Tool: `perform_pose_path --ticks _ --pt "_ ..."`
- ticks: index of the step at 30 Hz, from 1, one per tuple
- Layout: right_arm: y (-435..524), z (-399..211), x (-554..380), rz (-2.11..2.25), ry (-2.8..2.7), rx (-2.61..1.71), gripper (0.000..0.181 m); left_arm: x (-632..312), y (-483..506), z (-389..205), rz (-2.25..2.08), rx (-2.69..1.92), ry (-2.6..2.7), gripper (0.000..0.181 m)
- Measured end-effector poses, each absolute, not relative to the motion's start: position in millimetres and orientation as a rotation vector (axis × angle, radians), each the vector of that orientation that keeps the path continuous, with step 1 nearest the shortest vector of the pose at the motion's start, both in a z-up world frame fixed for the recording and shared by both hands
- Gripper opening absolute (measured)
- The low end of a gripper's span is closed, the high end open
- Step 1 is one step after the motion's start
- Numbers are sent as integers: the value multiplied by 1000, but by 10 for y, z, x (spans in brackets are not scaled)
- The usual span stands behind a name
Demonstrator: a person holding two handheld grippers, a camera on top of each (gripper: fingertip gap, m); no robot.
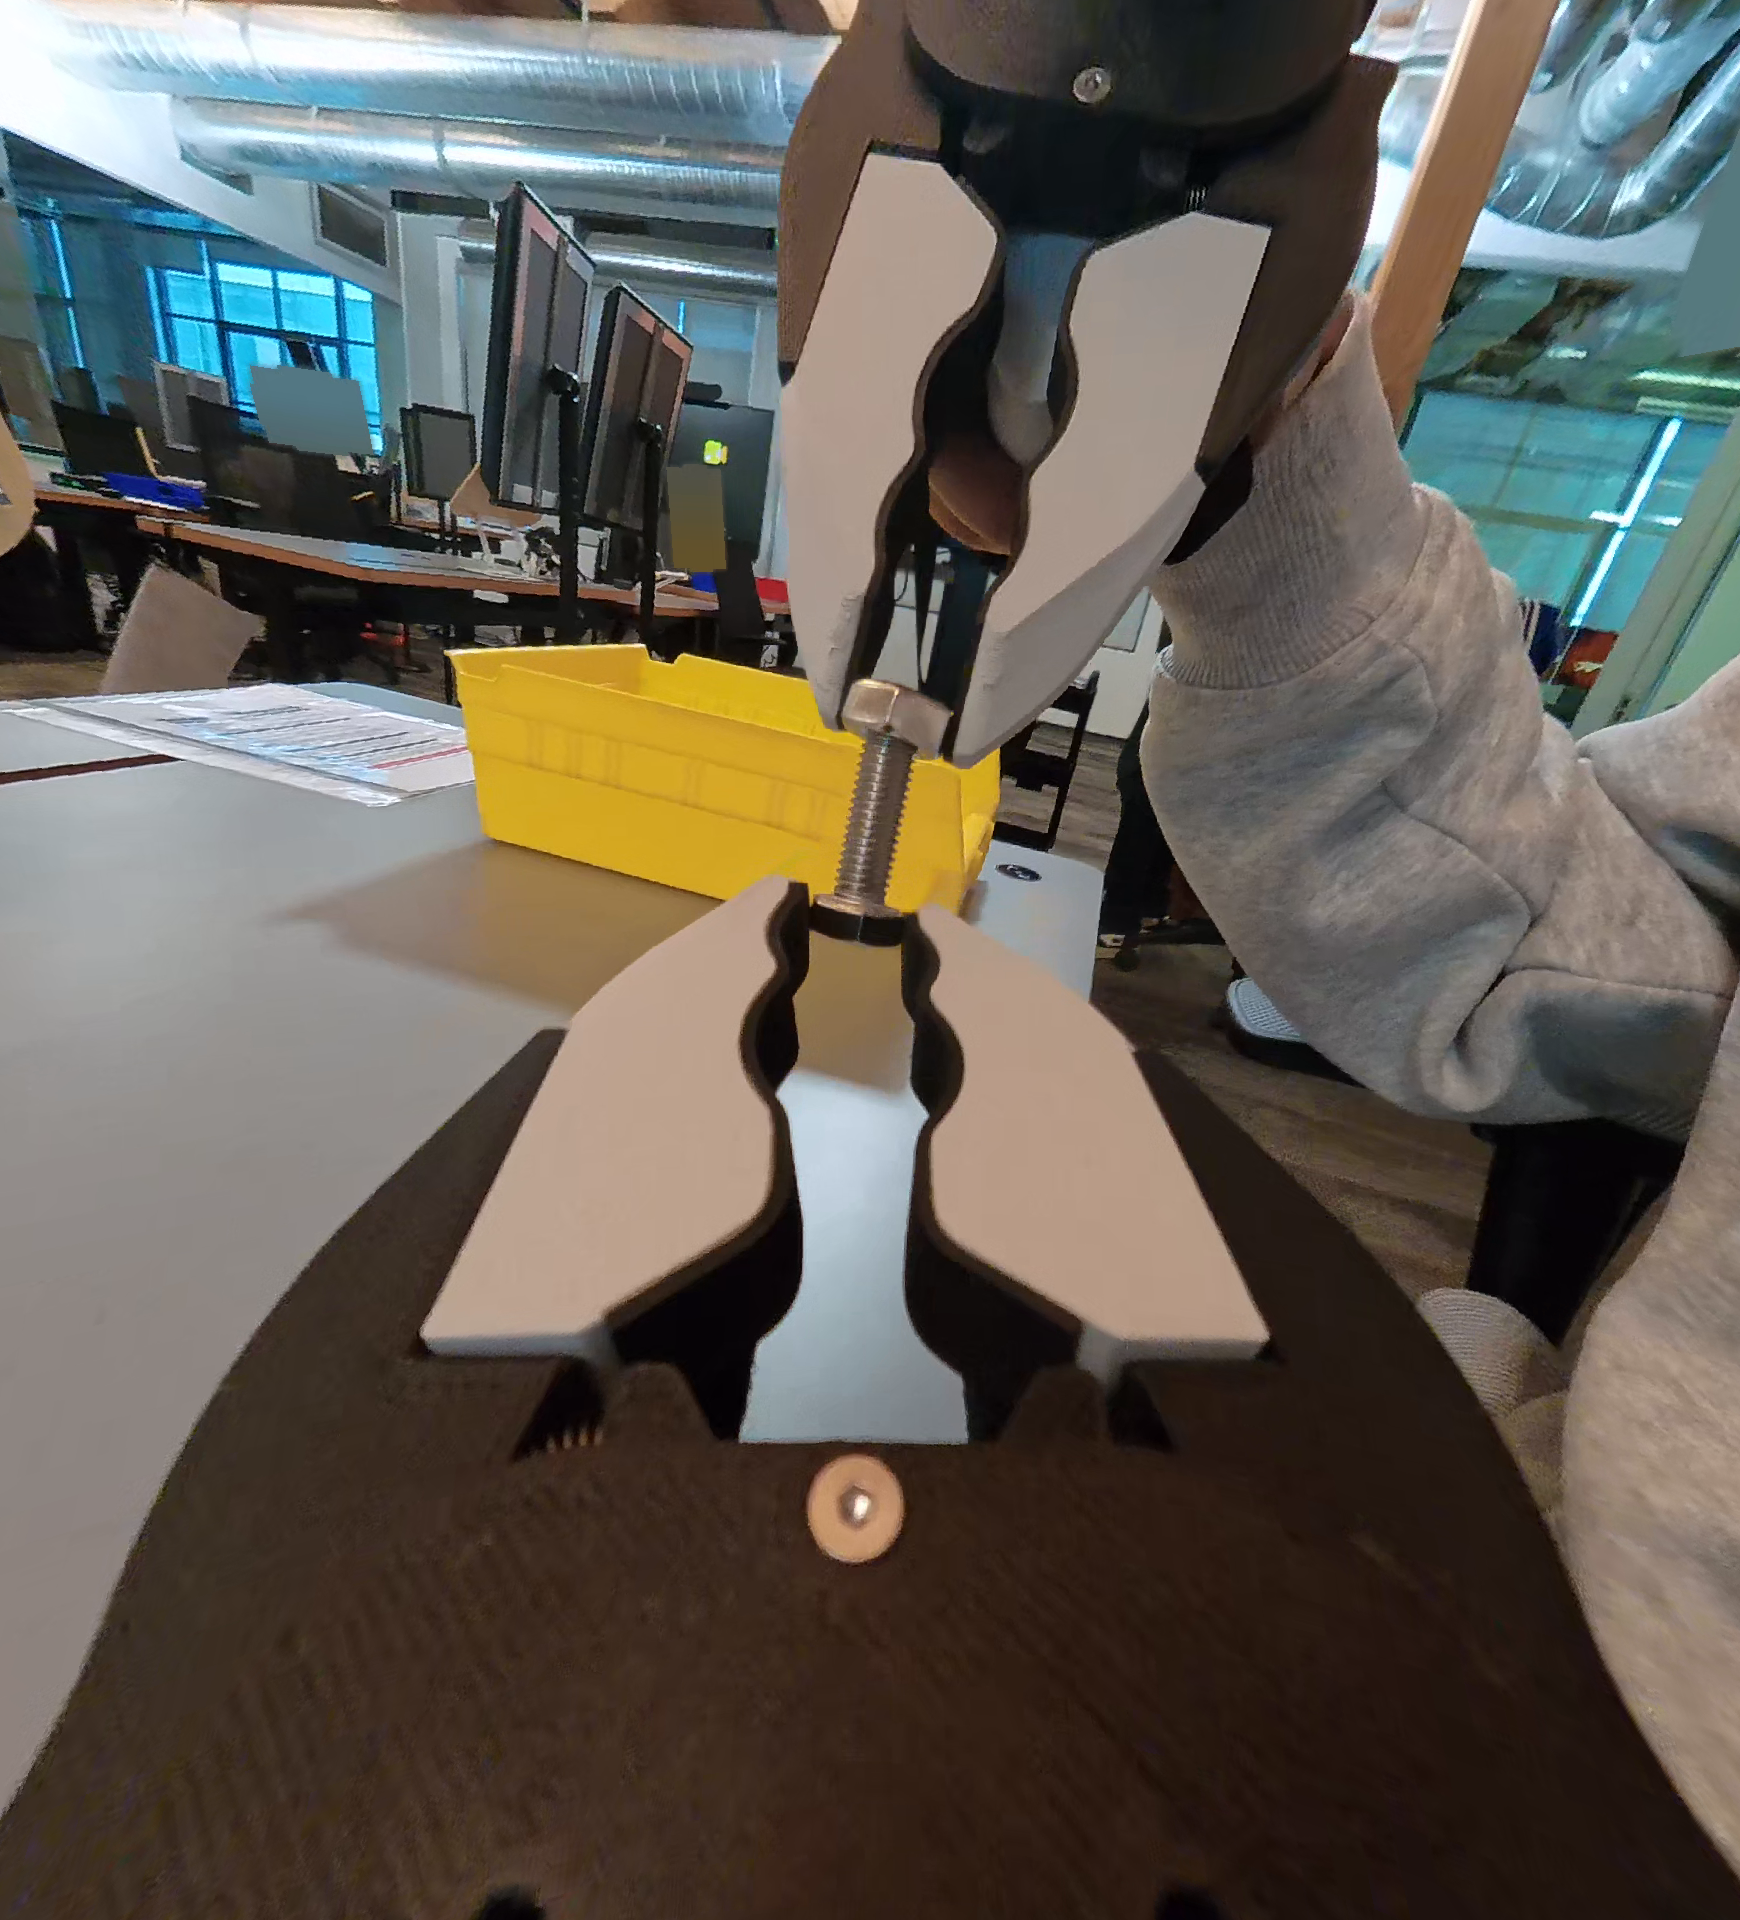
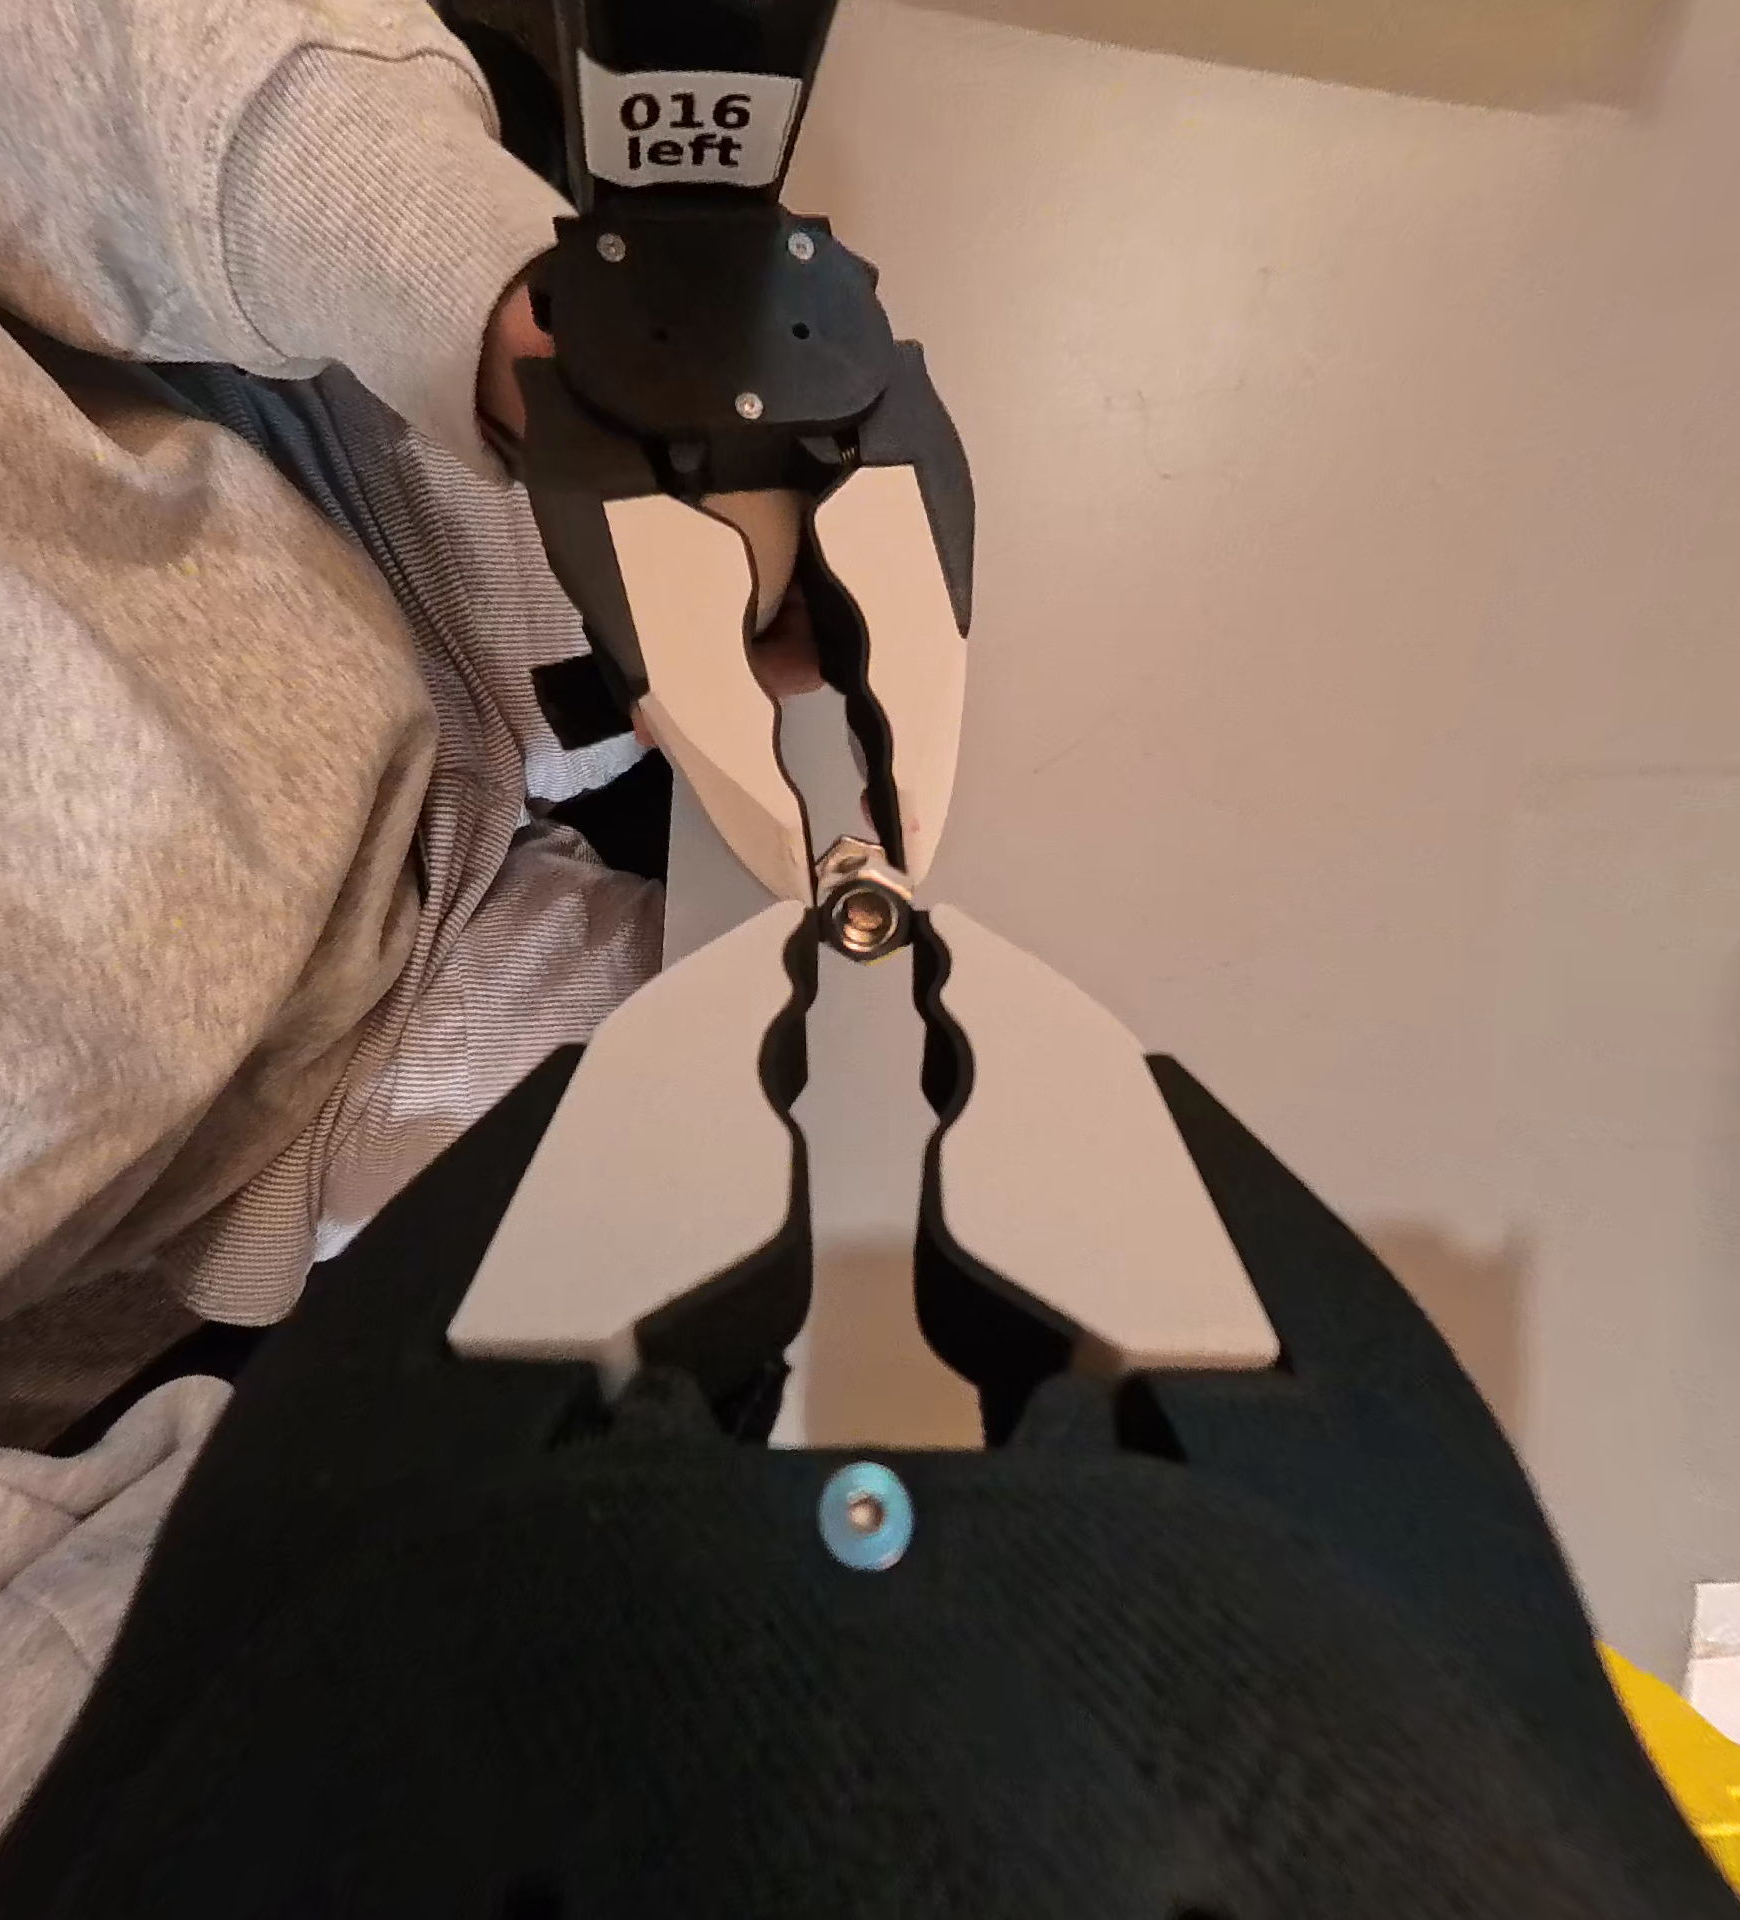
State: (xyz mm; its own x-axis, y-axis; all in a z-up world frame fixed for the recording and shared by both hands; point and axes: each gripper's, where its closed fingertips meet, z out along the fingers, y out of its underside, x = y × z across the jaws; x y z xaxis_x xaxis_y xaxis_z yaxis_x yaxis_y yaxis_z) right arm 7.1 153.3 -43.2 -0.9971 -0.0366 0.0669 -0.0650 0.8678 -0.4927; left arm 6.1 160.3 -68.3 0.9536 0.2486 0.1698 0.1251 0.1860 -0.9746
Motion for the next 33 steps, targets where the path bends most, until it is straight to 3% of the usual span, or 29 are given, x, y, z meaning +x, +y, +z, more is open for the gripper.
perform_pose_path --ticks 33 --pt "1421 -296 -33 969 -2875 124 17 -14 1483 -543 60 -1273 -367 18"
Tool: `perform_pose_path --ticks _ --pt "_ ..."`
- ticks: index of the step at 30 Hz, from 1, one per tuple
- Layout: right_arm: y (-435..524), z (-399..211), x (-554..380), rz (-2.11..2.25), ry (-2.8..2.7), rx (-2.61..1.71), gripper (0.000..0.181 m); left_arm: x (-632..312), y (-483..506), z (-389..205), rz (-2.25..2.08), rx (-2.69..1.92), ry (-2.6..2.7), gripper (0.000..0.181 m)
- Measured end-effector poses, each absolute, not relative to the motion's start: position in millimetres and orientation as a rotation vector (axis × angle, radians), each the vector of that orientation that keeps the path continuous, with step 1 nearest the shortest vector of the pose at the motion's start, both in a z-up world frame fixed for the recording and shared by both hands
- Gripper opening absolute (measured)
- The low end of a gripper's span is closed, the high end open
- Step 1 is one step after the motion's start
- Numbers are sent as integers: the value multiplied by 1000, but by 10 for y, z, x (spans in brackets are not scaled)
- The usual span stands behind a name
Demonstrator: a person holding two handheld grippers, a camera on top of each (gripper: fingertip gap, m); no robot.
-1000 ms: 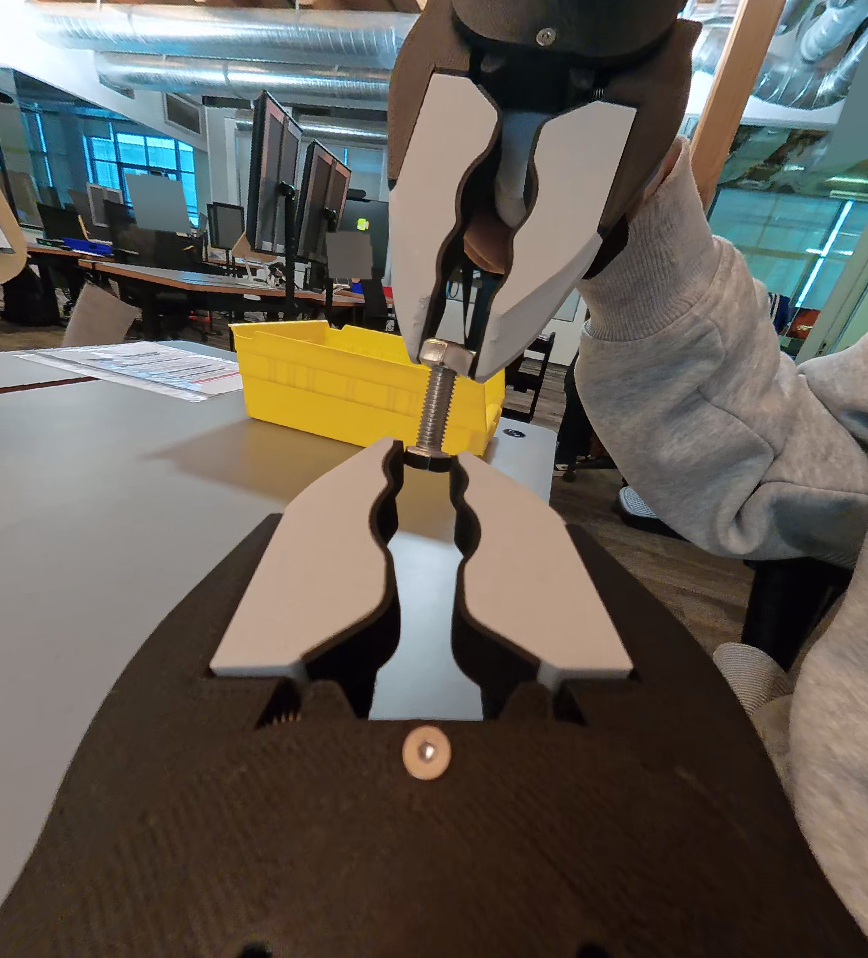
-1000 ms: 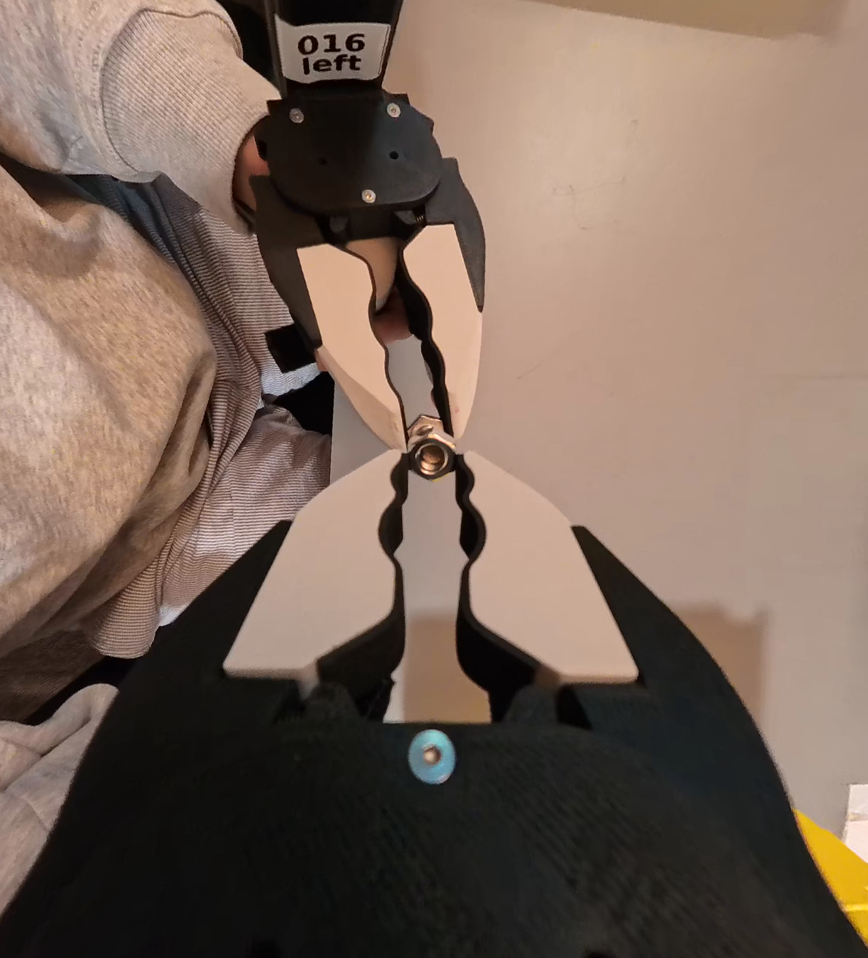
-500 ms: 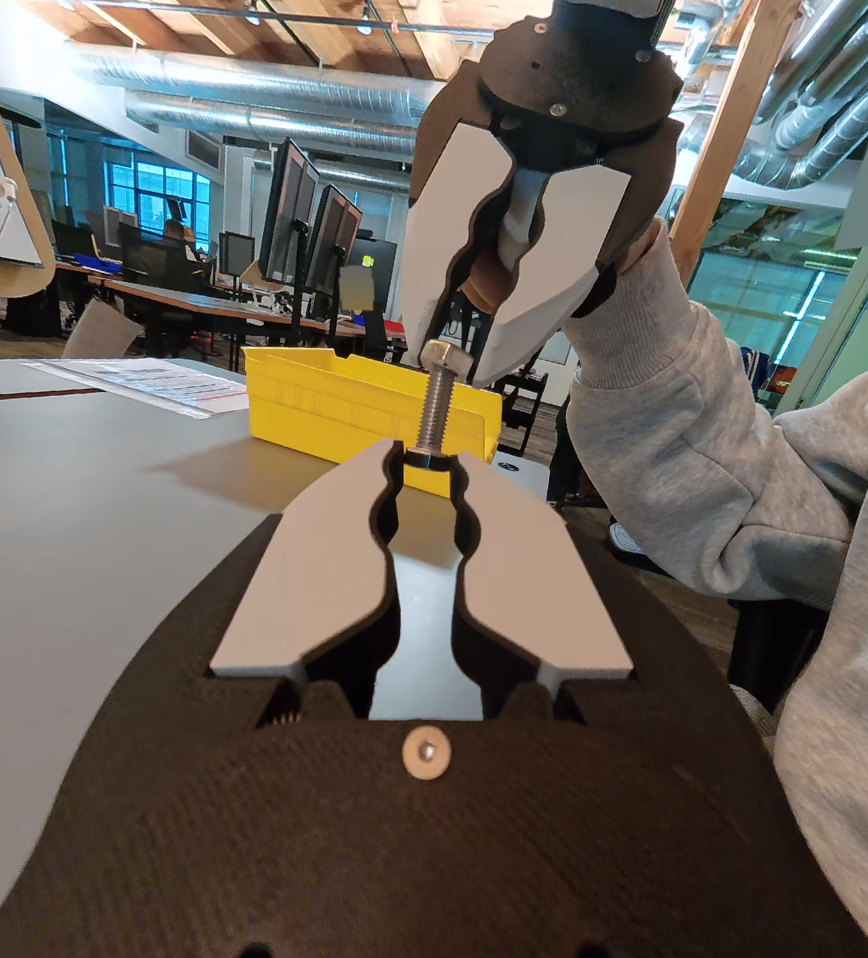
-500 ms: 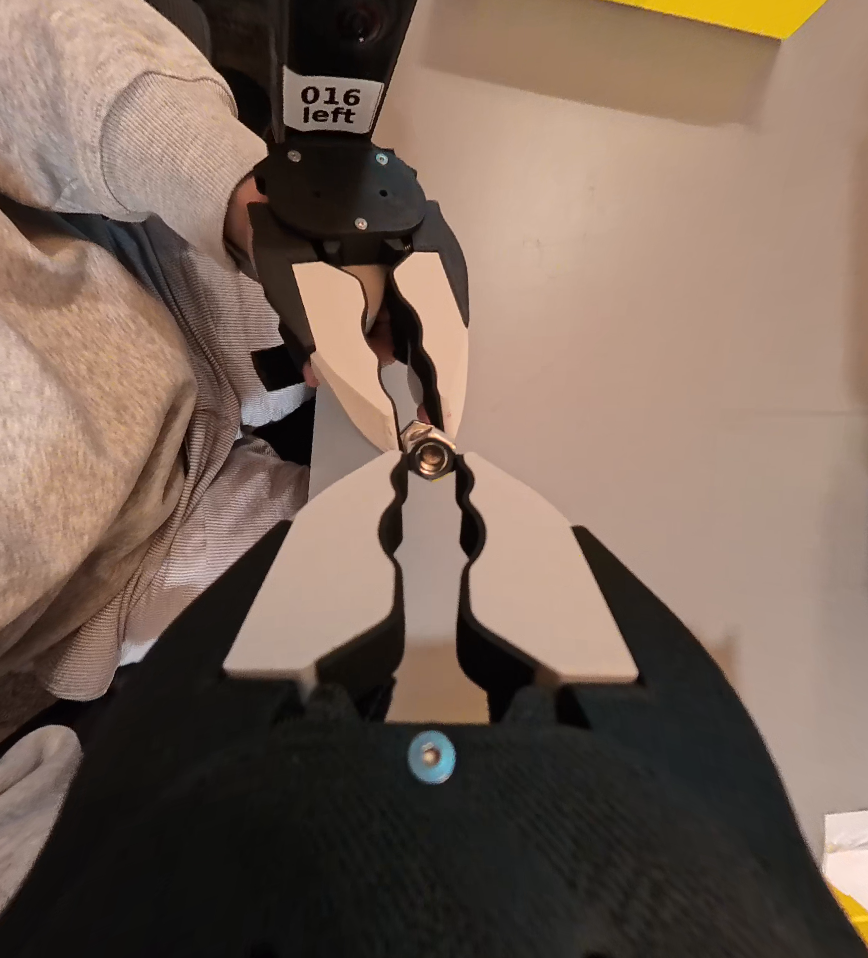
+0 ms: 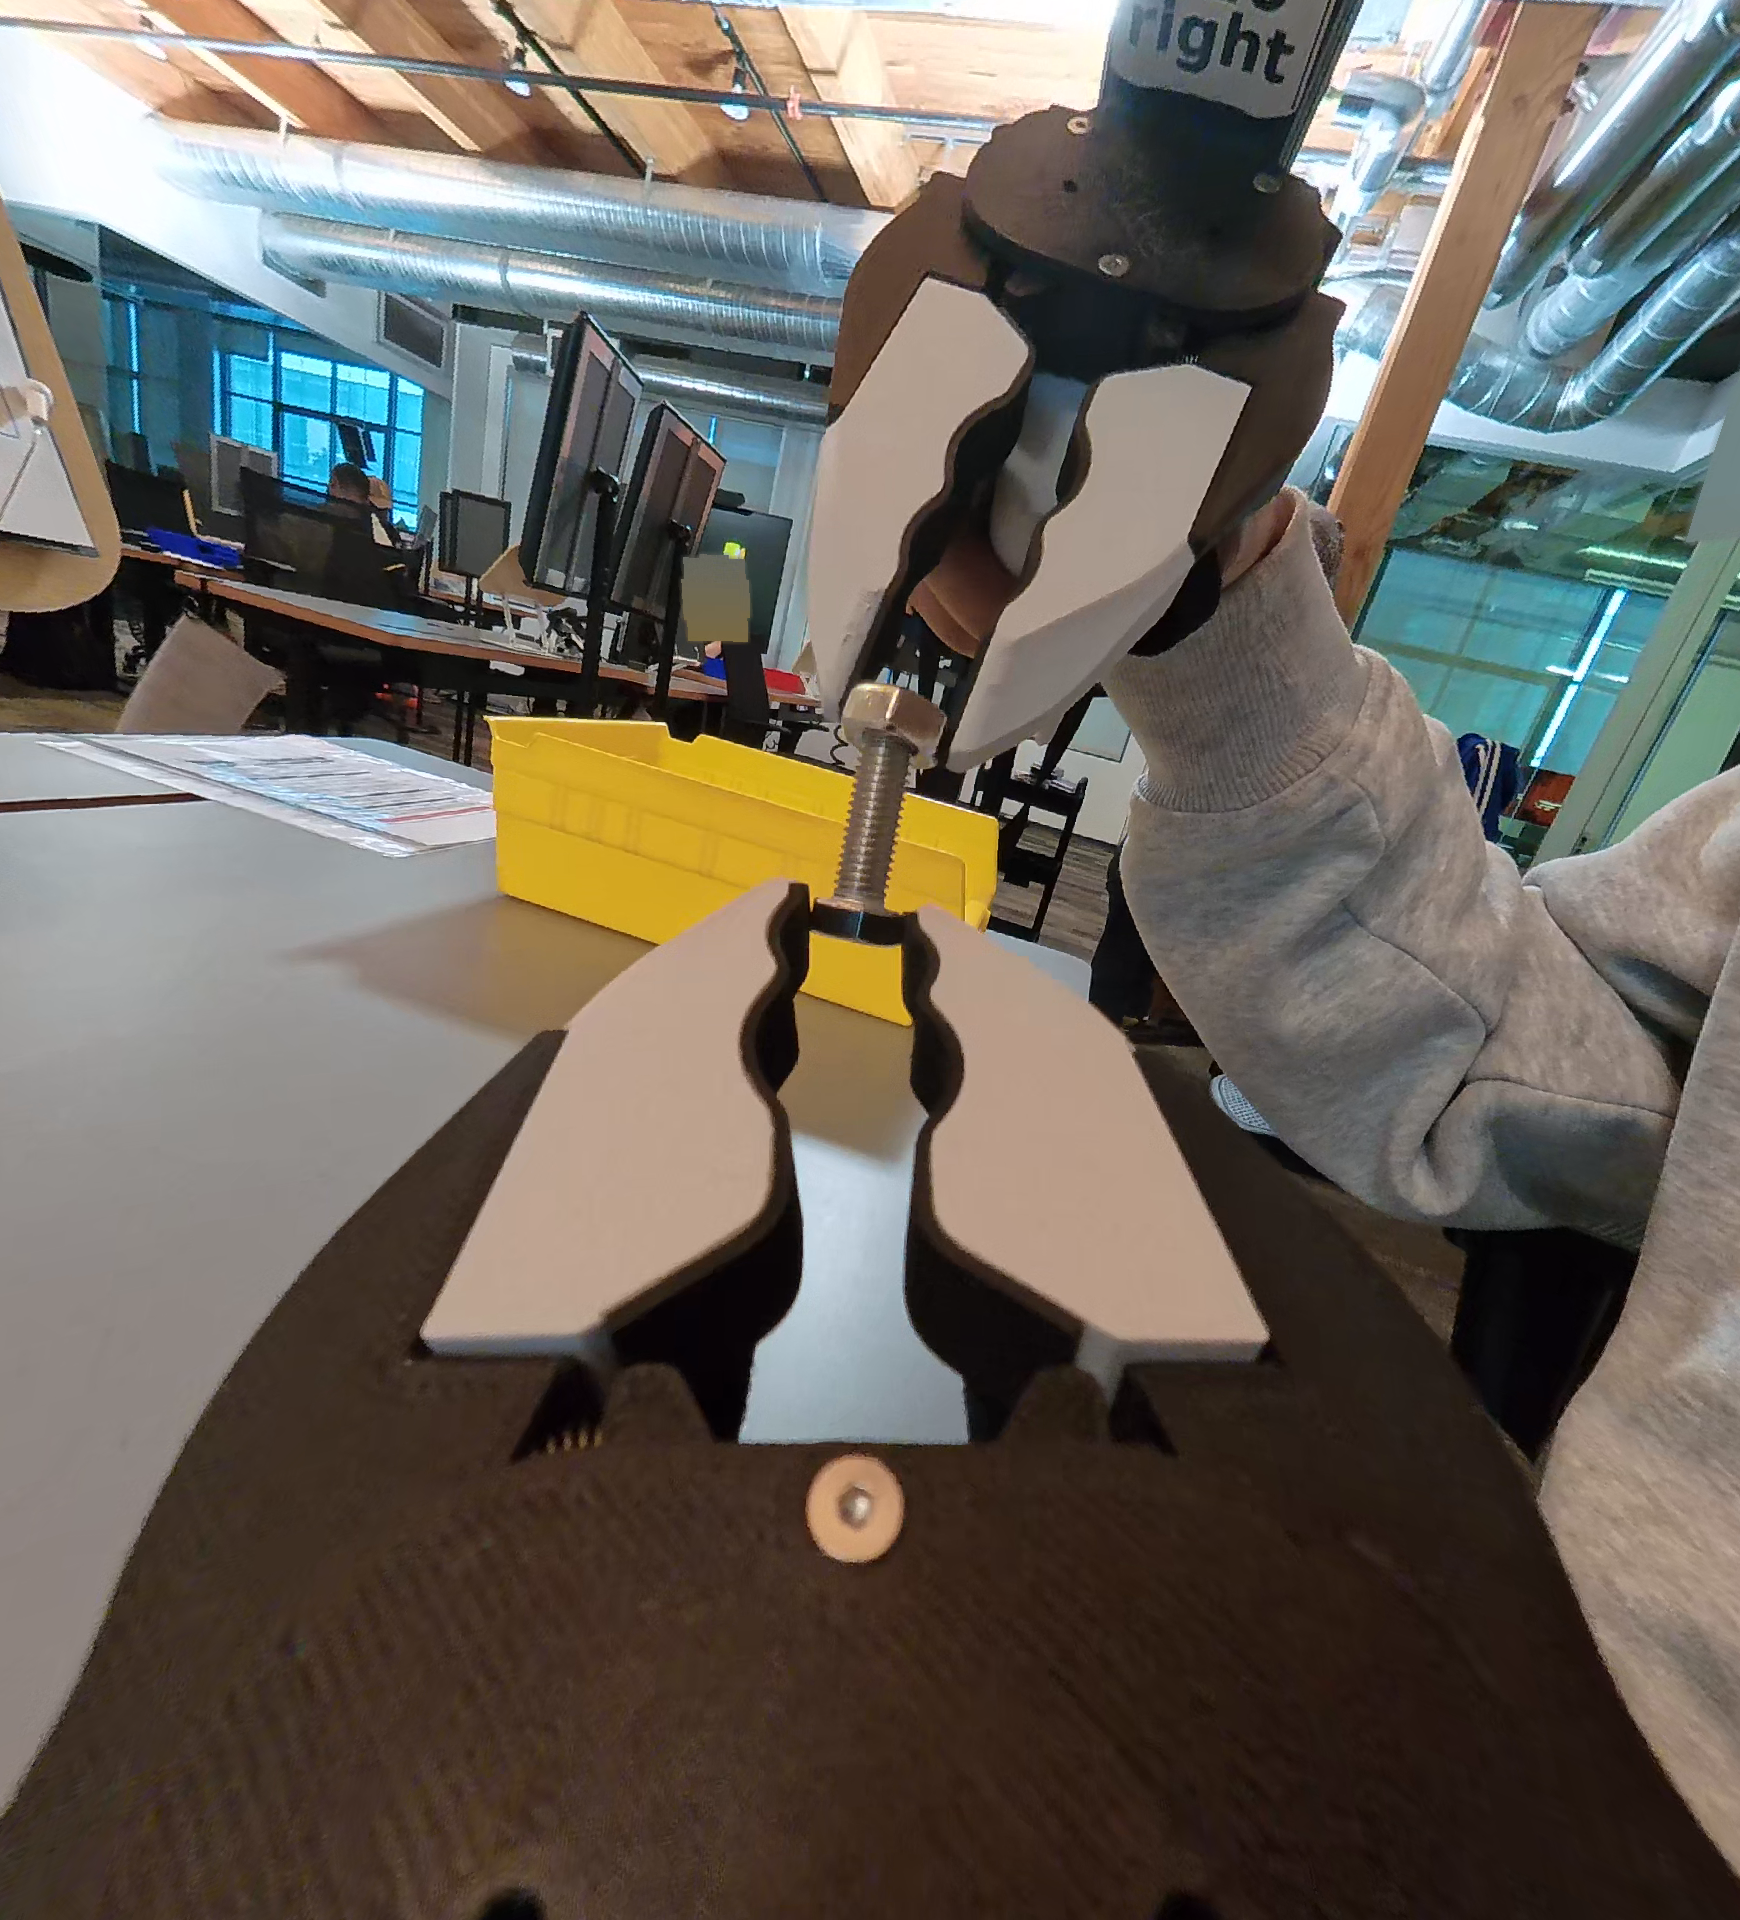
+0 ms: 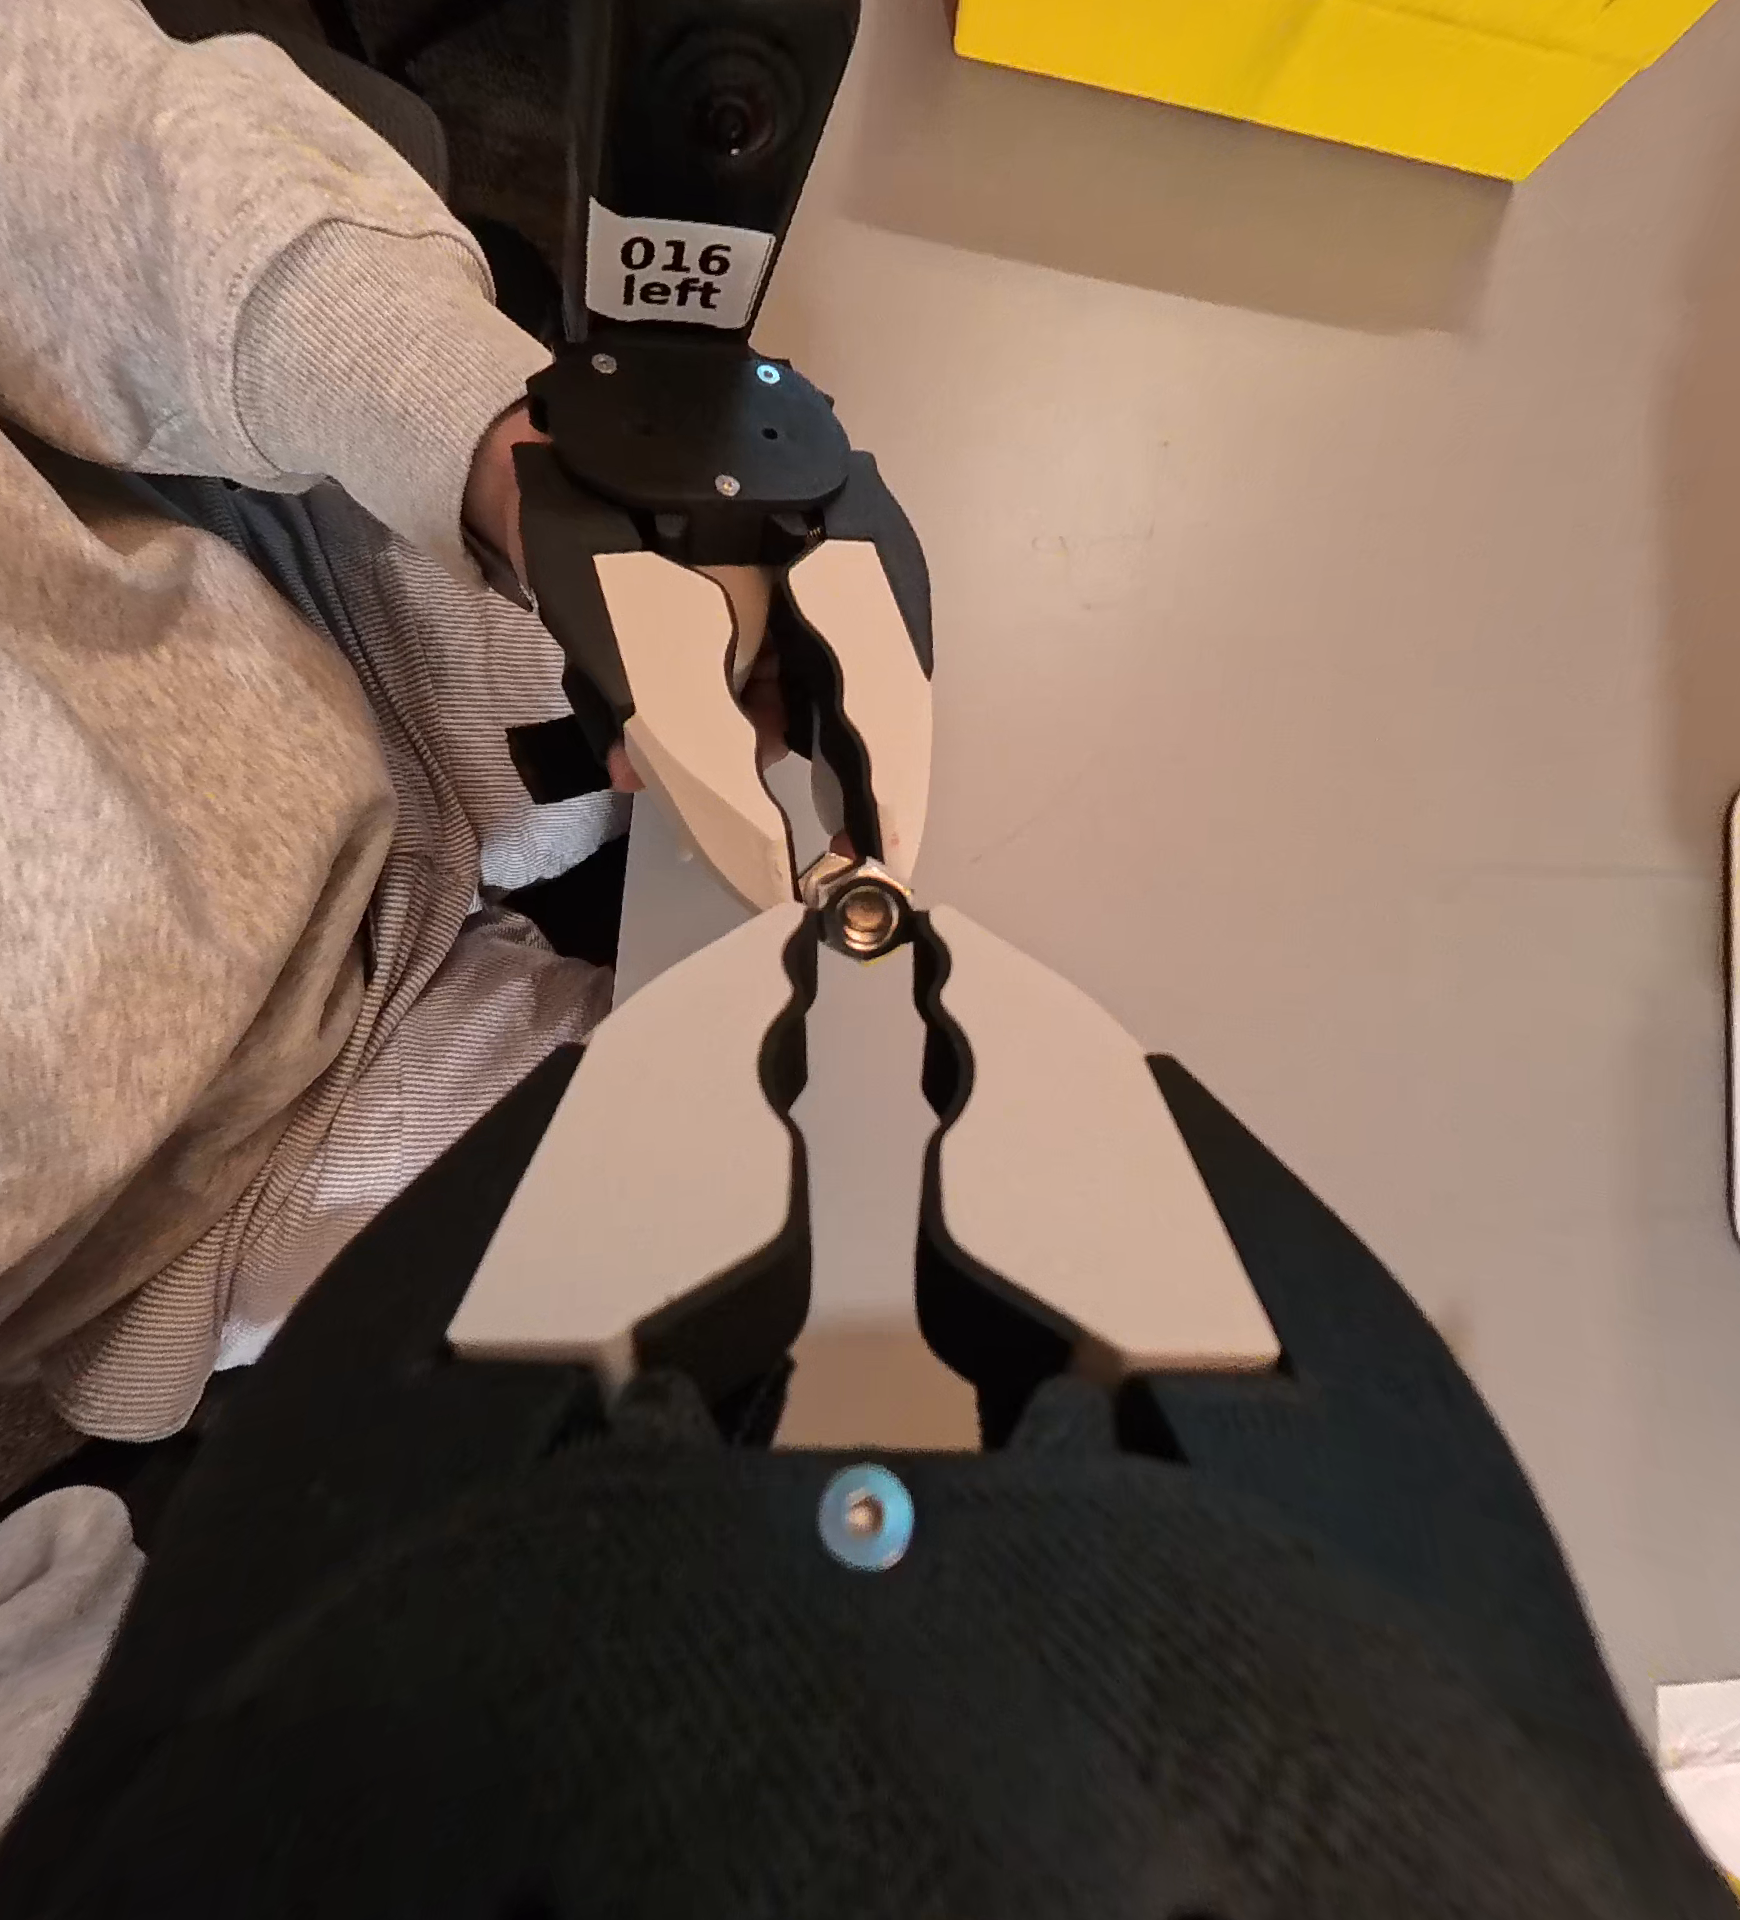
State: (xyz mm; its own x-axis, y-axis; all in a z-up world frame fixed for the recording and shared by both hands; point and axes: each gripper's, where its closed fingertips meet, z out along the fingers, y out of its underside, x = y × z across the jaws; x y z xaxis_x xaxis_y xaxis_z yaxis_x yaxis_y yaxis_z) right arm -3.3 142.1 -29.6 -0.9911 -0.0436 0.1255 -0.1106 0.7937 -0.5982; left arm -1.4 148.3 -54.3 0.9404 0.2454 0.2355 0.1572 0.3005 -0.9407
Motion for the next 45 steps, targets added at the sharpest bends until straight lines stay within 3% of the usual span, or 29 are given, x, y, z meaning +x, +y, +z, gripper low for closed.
perform_pose_path --ticks 19,27,32,35,39,45 --pt "1380 -204 -51 1065 -2835 137 25 -47 1422 -488 49 -1227 -386 18" --pt "1294 165 -298 1304 -2535 114 69 -84 1354 -448 69 -1203 -396 18" --pt "1287 640 -365 1805 -2128 41 91 -94 1327 -431 96 -1211 -382 18" --pt "1396 675 -357 2083 -1879 -36 76 -123 1304 -421 105 -1210 -374 17" --pt "1429 253 -396 2180 -1808 -185 58 -173 1252 -364 83 -1170 -373 18" --pt "1402 95 -369 2268 -1869 -278 49 -240 1273 -327 35 -1136 -368 18"
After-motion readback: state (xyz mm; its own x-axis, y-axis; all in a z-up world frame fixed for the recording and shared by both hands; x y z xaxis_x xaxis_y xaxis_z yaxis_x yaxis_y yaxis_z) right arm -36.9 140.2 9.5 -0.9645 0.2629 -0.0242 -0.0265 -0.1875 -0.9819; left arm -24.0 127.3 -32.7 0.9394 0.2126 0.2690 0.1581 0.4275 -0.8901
